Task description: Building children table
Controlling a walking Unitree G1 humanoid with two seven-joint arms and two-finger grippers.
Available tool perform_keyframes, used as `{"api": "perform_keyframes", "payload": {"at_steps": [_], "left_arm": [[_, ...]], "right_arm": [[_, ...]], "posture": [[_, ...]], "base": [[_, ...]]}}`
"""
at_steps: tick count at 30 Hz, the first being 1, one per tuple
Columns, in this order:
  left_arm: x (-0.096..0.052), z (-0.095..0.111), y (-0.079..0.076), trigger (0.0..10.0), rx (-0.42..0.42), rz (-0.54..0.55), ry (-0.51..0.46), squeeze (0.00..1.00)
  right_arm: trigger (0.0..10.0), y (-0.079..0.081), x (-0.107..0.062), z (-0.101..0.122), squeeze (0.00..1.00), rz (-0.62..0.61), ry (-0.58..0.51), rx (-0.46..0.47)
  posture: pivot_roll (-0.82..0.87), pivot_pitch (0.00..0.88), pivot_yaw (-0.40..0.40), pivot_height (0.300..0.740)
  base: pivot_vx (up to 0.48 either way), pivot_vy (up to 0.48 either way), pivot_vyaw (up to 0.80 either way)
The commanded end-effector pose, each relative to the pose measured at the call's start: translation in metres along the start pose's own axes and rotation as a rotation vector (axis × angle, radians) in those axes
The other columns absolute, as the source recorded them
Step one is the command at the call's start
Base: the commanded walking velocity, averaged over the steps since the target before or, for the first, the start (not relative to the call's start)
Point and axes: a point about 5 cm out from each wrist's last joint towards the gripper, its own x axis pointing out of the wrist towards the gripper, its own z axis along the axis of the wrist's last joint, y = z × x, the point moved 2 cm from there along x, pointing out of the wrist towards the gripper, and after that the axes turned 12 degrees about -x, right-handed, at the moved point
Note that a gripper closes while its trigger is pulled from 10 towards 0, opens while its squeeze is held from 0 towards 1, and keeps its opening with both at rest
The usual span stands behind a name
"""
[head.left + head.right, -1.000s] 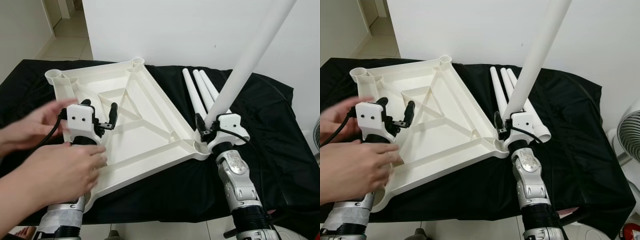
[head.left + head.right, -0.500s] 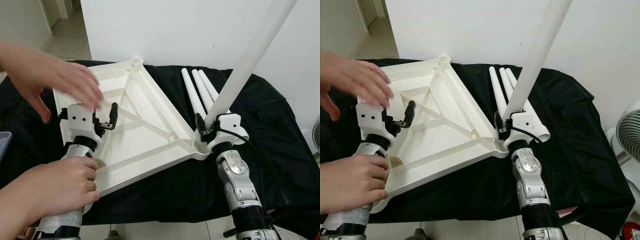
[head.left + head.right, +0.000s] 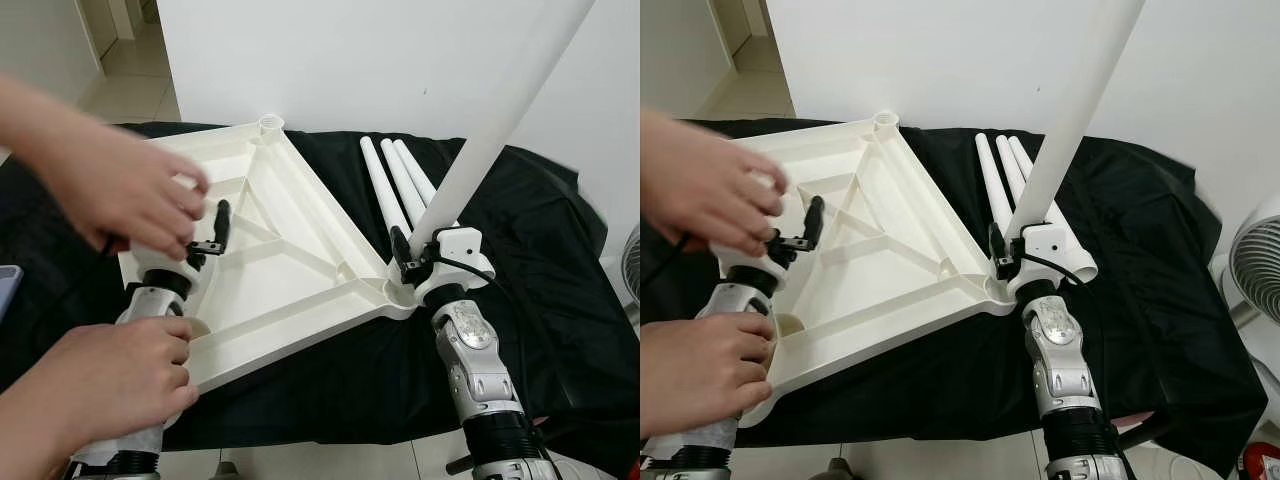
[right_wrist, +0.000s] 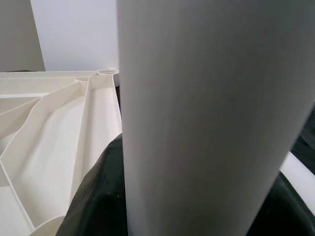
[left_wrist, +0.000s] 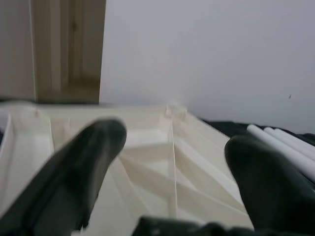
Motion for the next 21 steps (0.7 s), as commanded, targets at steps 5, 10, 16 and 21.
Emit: {"api": "perform_keyframes", "payload": {"at_steps": [5, 10, 16, 21], "left_arm": [[-0.002, -0.0074, -0.0024, 10.0, -0.008, -0.012, 0.027, 0.0], [-0.0017, -0.0073, -0.0024, 10.0, -0.008, -0.011, 0.026, 0.0], [-0.0016, -0.007, -0.0024, 10.0, -0.009, -0.009, 0.024, 0.0], [-0.0015, -0.0067, -0.0026, 10.0, -0.01, -0.008, 0.023, 0.0]], "right_arm": [[10.0, -0.0019, -0.0002, -0.0005, 0.0, -0.01, -0.005, 0.0], [10.0, -0.002, 0.0002, -0.0004, 0.0, -0.01, -0.005, 0.0], [10.0, -0.0019, 0.0005, -0.0002, 0.0, -0.01, -0.006, 0.0], [10.0, -0.0019, 0.0007, 0.0, 0.0, -0.01, -0.006, 0.0]], "posture": [[0.06, 0.0, -0.042, 0.74], [0.06, 0.0, -0.043, 0.74], [0.06, 0.0, -0.044, 0.74], [0.06, 0.0, -0.045, 0.74]], "base": [[0.0, 0.0, 0.0], [0.0, 0.0, 0.0], [0.0, 0.0, 0.0], [0.0, 0.0, 0.0]]}}
